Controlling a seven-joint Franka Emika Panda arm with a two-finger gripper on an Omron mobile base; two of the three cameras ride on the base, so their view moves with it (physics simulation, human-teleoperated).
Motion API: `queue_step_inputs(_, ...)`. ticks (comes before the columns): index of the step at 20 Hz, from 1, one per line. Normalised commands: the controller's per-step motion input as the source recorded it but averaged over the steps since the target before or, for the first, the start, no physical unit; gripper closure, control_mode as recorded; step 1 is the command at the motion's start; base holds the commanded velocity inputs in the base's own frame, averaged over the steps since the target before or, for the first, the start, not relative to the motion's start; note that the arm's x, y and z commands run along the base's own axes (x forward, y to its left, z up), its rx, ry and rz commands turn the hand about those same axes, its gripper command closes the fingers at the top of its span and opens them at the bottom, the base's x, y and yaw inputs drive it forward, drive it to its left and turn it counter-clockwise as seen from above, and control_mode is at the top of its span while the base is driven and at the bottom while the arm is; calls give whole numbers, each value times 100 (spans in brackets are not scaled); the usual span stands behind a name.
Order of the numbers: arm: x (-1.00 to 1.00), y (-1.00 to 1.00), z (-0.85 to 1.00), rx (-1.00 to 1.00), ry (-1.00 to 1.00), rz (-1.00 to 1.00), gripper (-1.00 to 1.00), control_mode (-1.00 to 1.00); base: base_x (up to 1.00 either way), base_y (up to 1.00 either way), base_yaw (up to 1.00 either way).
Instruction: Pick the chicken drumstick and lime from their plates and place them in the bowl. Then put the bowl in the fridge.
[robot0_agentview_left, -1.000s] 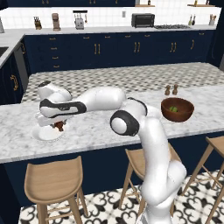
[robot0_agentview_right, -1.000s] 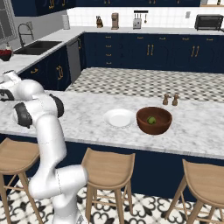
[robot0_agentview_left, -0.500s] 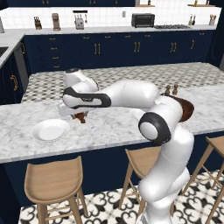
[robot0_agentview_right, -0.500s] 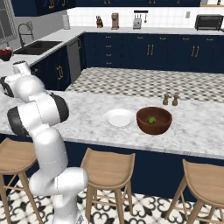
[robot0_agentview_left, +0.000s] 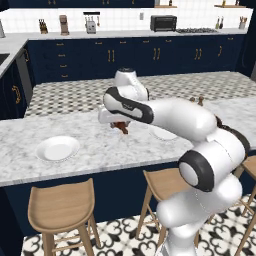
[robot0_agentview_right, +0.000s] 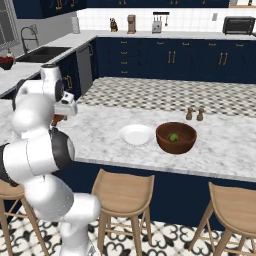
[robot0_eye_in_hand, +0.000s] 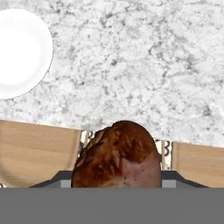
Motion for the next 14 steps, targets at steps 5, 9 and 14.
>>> queue_step_inputs(5,-8,-100,21,0,3,-6,100,-100,0,0,0)
queue_step_inputs(9,-2,-100,4,0,2,-7,100,-100,0,0,0)
queue_step_inputs(14,0,-100,0,0,1,-1,100,-100,0,0,0)
